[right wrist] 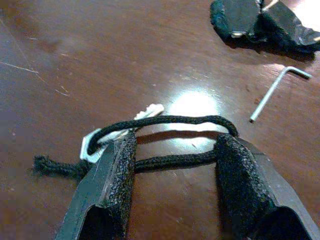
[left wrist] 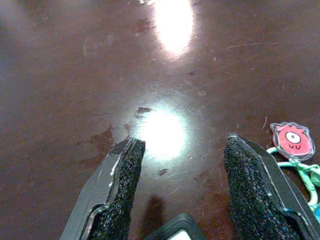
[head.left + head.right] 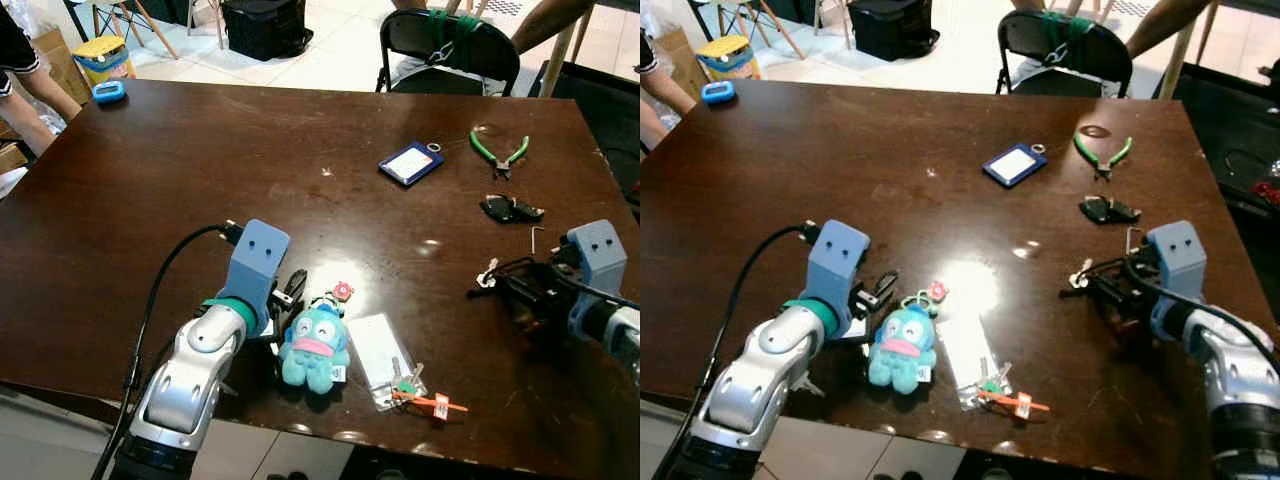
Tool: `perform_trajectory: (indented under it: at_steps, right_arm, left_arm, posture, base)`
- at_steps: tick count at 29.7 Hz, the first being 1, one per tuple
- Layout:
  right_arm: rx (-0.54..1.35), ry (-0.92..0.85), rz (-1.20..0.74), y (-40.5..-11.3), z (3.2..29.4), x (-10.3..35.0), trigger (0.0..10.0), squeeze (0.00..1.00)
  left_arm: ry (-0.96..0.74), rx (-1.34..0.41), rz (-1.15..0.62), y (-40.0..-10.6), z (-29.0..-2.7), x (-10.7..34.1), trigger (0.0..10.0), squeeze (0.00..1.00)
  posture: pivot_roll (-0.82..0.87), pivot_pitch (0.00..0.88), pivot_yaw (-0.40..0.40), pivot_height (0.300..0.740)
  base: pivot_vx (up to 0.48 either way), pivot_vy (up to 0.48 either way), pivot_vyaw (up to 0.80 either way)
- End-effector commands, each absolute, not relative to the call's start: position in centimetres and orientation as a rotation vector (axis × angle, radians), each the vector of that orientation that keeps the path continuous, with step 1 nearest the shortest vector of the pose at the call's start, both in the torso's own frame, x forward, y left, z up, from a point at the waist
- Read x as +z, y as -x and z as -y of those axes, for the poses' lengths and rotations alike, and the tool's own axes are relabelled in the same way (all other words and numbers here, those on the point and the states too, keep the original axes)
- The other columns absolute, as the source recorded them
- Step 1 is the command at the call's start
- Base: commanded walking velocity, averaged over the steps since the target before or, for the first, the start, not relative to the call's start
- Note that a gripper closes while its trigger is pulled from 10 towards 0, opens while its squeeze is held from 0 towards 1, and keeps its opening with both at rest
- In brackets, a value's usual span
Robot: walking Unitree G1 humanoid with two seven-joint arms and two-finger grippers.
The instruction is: Hang keys on a hook
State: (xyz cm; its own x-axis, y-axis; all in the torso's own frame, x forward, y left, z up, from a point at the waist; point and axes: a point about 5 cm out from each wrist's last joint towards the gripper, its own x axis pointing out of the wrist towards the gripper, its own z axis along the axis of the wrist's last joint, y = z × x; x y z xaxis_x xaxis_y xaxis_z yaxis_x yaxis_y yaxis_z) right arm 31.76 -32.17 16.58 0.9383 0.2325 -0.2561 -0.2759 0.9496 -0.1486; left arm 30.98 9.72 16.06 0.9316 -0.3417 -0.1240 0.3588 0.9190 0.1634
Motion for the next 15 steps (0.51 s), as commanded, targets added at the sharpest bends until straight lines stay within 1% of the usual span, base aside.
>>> perform_trajectory:
  at_steps: [1, 3, 4, 5, 6, 15]
  right_arm:
    - [0.27, 0.185, -0.272, -31.7, 32.0, 15.7, 10.0, 0.0]
    - [0.274, 0.19, -0.269, -31.9, 31.7, 15.6, 10.0, 0.0]
    - [0.276, 0.205, -0.268, -32.2, 31.2, 15.5, 1.2, 0.0]
    - [0.276, 0.205, -0.268, -32.2, 31.2, 15.5, 1.2, 0.0]
    - [0.275, 0.212, -0.266, -32.4, 30.9, 15.4, 0.0, 0.0]
    - [0.295, 0.206, -0.222, -33.2, 29.5, 15.5, 0.0, 0.0]
  left_arm:
    - [-0.184, -0.354, -0.118, -30.9, -10.0, 15.6, 10.0, 0.0]
    - [-0.185, -0.352, -0.118, -30.8, -10.1, 15.6, 10.0, 0.0]
    - [-0.185, -0.35, -0.119, -30.8, -10.1, 15.5, 10.0, 0.0]
    - [-0.185, -0.35, -0.119, -30.8, -10.1, 15.5, 10.0, 0.0]
    - [-0.185, -0.348, -0.119, -30.8, -10.1, 15.5, 10.0, 0.0]
    - [-0.184, -0.342, -0.118, -30.9, -10.2, 15.5, 10.0, 0.0]
  posture:
    - [-0.12, 0.175, 0.15, 0.74]
    - [-0.12, 0.171, 0.147, 0.74]
    - [-0.12, 0.171, 0.147, 0.74]
    - [-0.12, 0.171, 0.147, 0.74]
    - [-0.12, 0.168, 0.144, 0.74]
    - [-0.12, 0.166, 0.143, 0.74]
  base:
    - [0.0, 0.0, 0.0]
    - [0.0, 0.0, 0.0]
    - [0.0, 0.0, 0.0]
    - [0.0, 0.0, 0.0]
    - [0.0, 0.0, 0.0]
    - [0.0, 0.0, 0.0]
